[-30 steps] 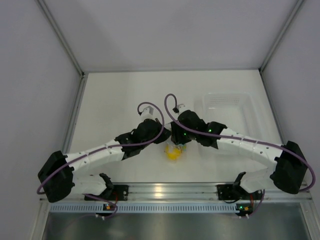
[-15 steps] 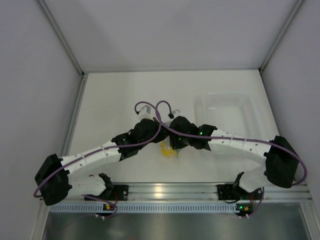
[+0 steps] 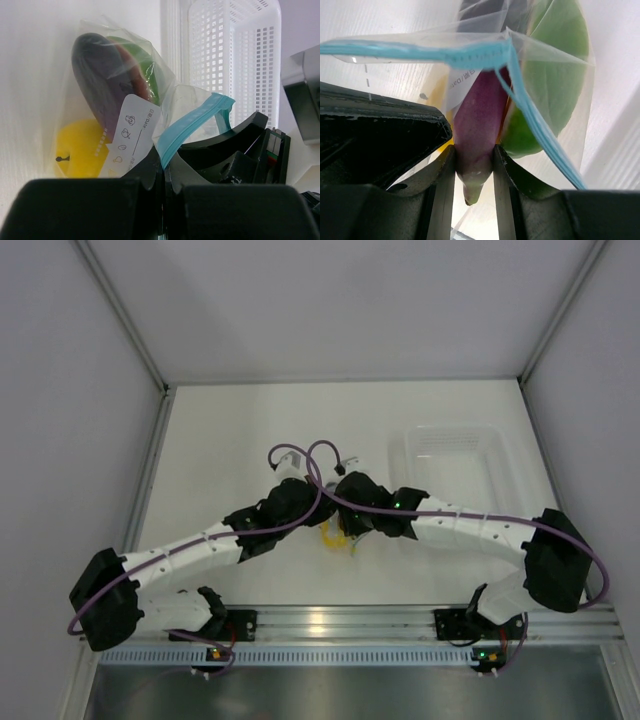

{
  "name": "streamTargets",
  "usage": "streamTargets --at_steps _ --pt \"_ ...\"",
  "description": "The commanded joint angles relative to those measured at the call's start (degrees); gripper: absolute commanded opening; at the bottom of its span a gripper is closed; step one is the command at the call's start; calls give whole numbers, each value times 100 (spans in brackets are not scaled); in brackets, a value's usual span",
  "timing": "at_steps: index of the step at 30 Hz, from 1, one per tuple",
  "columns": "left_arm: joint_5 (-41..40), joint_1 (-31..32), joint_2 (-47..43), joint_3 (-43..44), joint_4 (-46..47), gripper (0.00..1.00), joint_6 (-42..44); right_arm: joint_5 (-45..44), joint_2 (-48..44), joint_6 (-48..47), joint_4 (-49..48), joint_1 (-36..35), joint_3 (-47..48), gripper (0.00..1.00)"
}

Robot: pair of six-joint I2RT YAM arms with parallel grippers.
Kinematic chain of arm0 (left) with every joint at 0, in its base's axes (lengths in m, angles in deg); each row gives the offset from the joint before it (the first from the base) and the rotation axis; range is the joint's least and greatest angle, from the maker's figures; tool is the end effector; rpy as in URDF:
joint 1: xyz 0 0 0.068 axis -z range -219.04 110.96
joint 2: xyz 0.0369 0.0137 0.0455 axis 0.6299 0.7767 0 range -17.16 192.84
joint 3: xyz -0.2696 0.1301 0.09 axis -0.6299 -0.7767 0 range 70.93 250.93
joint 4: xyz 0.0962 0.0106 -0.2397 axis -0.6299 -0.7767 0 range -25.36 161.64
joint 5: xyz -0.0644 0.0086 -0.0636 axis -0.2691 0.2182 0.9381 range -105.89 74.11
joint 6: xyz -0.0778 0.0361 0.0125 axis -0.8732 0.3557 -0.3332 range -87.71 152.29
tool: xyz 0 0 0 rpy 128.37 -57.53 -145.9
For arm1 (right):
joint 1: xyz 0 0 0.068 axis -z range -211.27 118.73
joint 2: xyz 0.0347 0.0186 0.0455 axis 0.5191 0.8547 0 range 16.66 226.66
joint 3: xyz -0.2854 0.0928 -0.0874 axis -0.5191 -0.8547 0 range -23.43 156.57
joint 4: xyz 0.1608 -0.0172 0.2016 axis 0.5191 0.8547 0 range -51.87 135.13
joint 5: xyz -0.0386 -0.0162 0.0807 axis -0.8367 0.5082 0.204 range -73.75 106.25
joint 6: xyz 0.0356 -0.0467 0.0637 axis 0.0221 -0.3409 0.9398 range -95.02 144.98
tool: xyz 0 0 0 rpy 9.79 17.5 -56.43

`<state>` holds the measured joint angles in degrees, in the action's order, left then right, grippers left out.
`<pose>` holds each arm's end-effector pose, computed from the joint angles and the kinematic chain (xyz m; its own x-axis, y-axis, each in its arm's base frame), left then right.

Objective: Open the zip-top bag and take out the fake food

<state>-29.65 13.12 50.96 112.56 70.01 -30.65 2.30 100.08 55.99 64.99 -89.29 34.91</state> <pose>0.1865 -0.2103 0.2723 -0.7000 -0.5088 -0.5011 0.0330 0.6779 -0.7344 0.1857 0.2624 0.2515 -0.7409 -0.2426 -0.6262 -0.4233 0.8927 0.1550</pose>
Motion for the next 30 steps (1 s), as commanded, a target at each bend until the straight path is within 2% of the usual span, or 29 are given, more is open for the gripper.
streamTargets --at_steps 1,10,15,21,30 --pt "-100 13 -36 -58 321 0 -43 -292 -97 -68 153 -60 405 13" --pt "-215 22 53 -85 312 0 79 -468 -335 -182 698 -60 748 6" --pt "-662 92 -70 -67 199 0 308 -257 -352 -340 971 -60 924 1" --pt "-1101 154 -150 91 -100 0 756 182 -554 -525 1156 -52 933 0" --pt "-1586 207 -185 223 -329 0 923 429 -915 -604 1428 -52 775 0"
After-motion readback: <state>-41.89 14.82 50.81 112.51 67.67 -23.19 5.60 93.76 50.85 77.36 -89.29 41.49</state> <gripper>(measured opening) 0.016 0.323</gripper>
